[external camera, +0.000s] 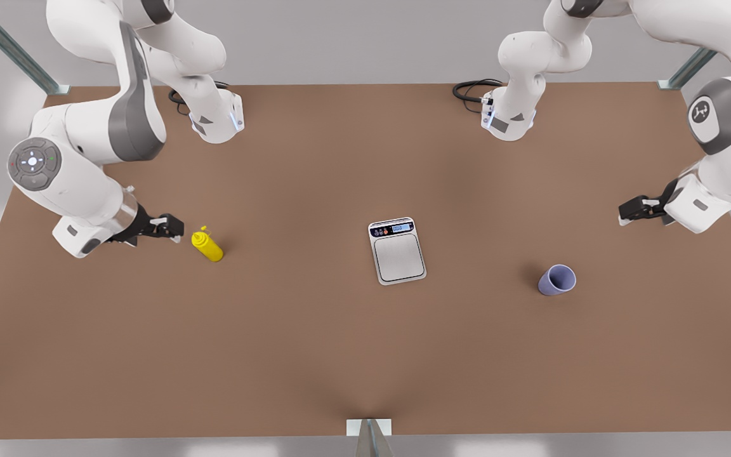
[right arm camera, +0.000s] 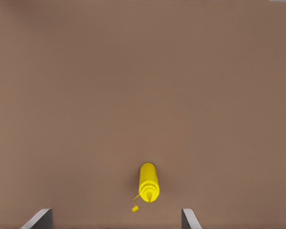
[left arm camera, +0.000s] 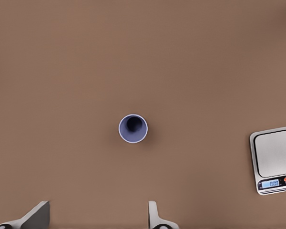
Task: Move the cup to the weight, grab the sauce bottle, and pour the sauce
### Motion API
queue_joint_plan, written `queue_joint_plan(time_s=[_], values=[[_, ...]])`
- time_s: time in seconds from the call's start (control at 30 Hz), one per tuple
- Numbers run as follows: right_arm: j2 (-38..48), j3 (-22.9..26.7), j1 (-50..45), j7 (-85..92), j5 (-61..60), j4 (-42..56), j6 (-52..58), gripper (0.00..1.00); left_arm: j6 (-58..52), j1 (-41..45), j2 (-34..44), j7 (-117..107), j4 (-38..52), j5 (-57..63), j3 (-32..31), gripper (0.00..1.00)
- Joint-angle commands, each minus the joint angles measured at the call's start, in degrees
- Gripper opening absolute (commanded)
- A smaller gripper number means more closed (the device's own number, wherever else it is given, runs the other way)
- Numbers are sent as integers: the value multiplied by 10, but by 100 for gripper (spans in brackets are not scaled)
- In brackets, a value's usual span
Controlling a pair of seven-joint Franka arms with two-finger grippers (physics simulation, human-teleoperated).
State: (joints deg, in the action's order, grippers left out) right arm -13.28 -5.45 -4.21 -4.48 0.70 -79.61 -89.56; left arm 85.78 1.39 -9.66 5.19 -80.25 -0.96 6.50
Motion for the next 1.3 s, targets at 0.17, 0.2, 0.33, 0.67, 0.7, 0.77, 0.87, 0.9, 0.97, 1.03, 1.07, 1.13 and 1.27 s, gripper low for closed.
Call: queue_joint_plan(time_s=[0.17, 0.2, 0.33, 0.67, 0.7, 0.77, 0.87, 0.9, 0.97, 1.03, 1.07, 1.13, 1.27], values=[[-2, 0, 2, 33, -4, 0, 10, 100, 3, -1, -22, 0, -1, 1, 0, 100], [-4, 0, 0, 78, -10, 4, 13, 100, 20, -1, -34, 0, -20, 1, -1, 100], [-5, 0, -2, 75, -68, 2, 16, 100, 231, 1, -69, 0, -170, 0, -18, 100], [-86, 1, 175, 793, -387, -1, 56, 100, 359, -16, -148, 15, -229, -1, -18, 100], [-113, 0, 192, 865, -435, -1, 61, 100, 364, -15, -149, 15, -234, -1, -18, 100], [-139, 0, 208, 1008, -486, -10, 63, 100, 365, -16, -157, 16, -236, -1, -18, 100], [-176, 1, 233, 1111, -508, -47, 104, 100, 364, -18, -169, 16, -235, 0, -18, 100], [-178, 1, 244, 1144, -509, -94, 78, 100, 364, -20, -170, 16, -236, 0, -18, 100], [-158, 1, 267, 1211, -521, -183, 40, 100, 364, -21, -174, 18, -236, 0, -18, 100], [-122, 0, 301, 1211, -547, -271, -16, 100, 364, -21, -182, 18, -235, 3, -17, 100], [-122, 0, 308, 1211, -547, -272, -17, 100, 363, -21, -182, 18, -235, 3, -17, 93], [-119, 0, 308, 1227, -547, -287, -31, 100, 362, -21, -186, 18, -235, 3, -17, 74], [-120, -1, 309, 1323, -547, -316, -32, 100, 362, -21, -194, 19, -235, 3, -17, 75]])
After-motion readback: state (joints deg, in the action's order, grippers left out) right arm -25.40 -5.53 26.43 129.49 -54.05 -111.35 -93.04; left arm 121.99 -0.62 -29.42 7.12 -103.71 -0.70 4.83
